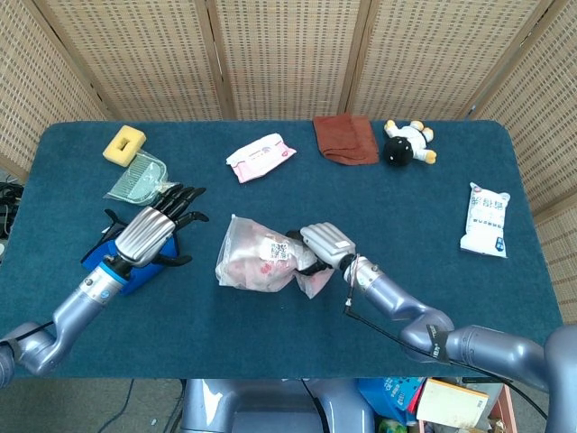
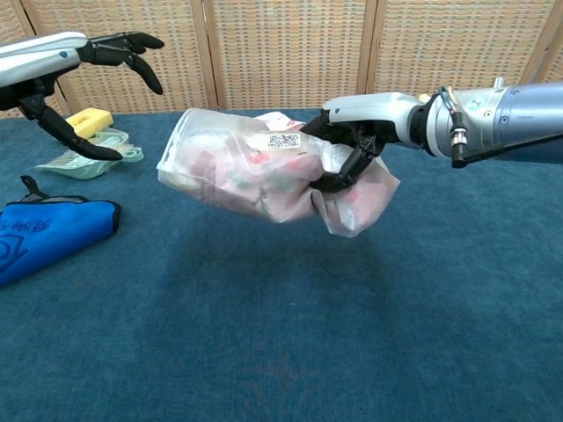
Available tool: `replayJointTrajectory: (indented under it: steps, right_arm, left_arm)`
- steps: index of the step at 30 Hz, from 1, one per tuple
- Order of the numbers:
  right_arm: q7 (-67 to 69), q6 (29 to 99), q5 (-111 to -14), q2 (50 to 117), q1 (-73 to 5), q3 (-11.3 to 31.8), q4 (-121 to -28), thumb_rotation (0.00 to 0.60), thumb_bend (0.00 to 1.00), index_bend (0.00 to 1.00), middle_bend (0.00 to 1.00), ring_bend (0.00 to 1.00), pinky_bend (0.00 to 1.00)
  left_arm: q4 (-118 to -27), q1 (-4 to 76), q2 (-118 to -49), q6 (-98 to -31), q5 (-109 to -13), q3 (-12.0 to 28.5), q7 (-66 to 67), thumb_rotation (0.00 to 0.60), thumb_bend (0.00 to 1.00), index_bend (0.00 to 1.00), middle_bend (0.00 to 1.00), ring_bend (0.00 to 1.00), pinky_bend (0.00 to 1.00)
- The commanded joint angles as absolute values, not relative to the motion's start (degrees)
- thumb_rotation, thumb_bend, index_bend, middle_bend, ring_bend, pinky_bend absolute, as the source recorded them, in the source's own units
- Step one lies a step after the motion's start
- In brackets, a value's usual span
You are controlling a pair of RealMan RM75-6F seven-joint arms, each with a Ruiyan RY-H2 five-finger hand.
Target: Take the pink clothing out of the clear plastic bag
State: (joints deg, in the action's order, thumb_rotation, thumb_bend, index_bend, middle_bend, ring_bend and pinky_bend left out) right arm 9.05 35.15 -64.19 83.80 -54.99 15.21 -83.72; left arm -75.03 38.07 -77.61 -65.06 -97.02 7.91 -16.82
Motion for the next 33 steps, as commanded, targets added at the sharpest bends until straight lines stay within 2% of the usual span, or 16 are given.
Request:
replayJointTrajectory:
  steps: [1, 6, 19, 25, 33]
  right_arm:
    - [8.0, 35.3, -62.7, 84.1, -55.5, 15.4, -84.1, 0.6, 1.0, 0.61, 0.54, 0.5, 0.59]
    - [7.1, 35.7, -61.5, 84.3, -55.7, 15.3, -84.8, 0.6, 1.0, 0.61, 0.54, 0.5, 0.59]
    - [7.6, 36.0, -60.1, 84.2, -55.7, 15.4, -86.9, 0.6, 1.0, 0.61, 0.54, 0.5, 0.59]
    - [9.3, 36.3, -59.3, 84.2, -55.3, 16.1, -87.4, 0.6, 1.0, 0.61, 0.54, 0.5, 0.59]
    - [11.6, 37.2, -60.3, 84.8, -54.5, 16.6, -87.9, 0.6, 1.0, 0.61, 0.54, 0.5, 0.59]
  left_arm:
    - [-73.3, 39.0, -79.5, -65.4, -97.1, 7.2, -18.7, 0.6, 0.18, 0.34, 0.0, 0.0, 0.0]
    - [-72.3, 39.7, -80.8, -65.9, -97.5, 6.2, -19.2, 0.6, 0.18, 0.43, 0.0, 0.0, 0.0]
    - [-69.6, 40.8, -84.9, -68.7, -97.4, 5.4, -18.6, 0.6, 0.18, 0.43, 0.0, 0.0, 0.0]
    - [-67.5, 41.0, -88.2, -70.2, -96.0, 5.9, -22.3, 0.6, 0.18, 0.43, 0.0, 0.0, 0.0]
    - [-63.9, 42.4, -91.6, -69.5, -94.5, 6.2, -25.3, 0.6, 0.18, 0.45, 0.0, 0.0, 0.0]
